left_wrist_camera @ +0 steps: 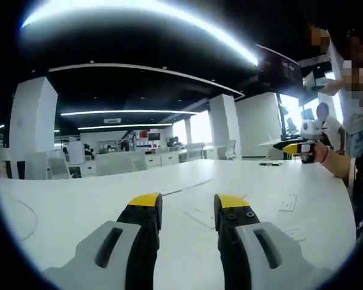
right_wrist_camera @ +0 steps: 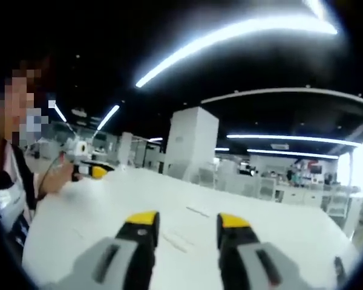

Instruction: Locate the socket holder cover, grip the socket holder cover, clip it into the socket holder slot.

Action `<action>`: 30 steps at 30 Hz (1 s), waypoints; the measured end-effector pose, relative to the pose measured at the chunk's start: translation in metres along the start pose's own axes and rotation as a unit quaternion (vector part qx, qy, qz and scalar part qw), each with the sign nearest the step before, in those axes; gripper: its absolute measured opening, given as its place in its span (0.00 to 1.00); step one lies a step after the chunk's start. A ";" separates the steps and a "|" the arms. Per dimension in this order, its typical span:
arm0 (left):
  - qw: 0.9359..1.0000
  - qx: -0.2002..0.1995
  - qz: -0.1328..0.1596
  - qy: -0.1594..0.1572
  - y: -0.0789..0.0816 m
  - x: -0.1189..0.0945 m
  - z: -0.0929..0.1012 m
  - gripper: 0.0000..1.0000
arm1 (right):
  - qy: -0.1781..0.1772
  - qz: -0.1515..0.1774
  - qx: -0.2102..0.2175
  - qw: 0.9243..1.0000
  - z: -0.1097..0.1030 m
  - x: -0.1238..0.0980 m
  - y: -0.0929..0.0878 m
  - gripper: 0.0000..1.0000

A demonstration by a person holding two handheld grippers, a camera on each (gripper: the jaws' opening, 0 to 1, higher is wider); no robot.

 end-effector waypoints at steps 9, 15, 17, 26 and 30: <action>1.000 0.009 0.009 -0.013 0.005 -0.001 0.003 0.40 | 0.013 -0.003 -0.017 1.000 -0.005 0.003 0.014 0.47; 1.000 0.003 0.003 -0.031 0.003 0.002 0.009 0.43 | 0.031 -0.009 -0.038 0.999 -0.009 0.007 0.024 0.47; 0.999 0.000 -0.001 -0.037 0.001 0.003 0.010 0.46 | 0.043 -0.016 -0.041 0.998 -0.010 0.009 0.026 0.48; 0.999 -0.002 -0.004 -0.038 0.000 0.003 0.011 0.47 | 0.068 -0.048 -0.071 0.994 -0.017 0.017 0.027 0.48; 0.999 -0.002 -0.004 -0.037 0.000 0.002 0.010 0.47 | 0.078 -0.062 -0.084 0.991 -0.020 0.022 0.031 0.49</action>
Point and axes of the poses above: the point that each gripper's makers call its tool centre point, and the gripper's own axes: x roughly forward along the fingers, z roughly to its right, y roughly out of its top, the point moved 8 cm from there along -x, roughly backward along the fingers, and after that the axes turned 13 degrees about -y, right-handed, at the moved point
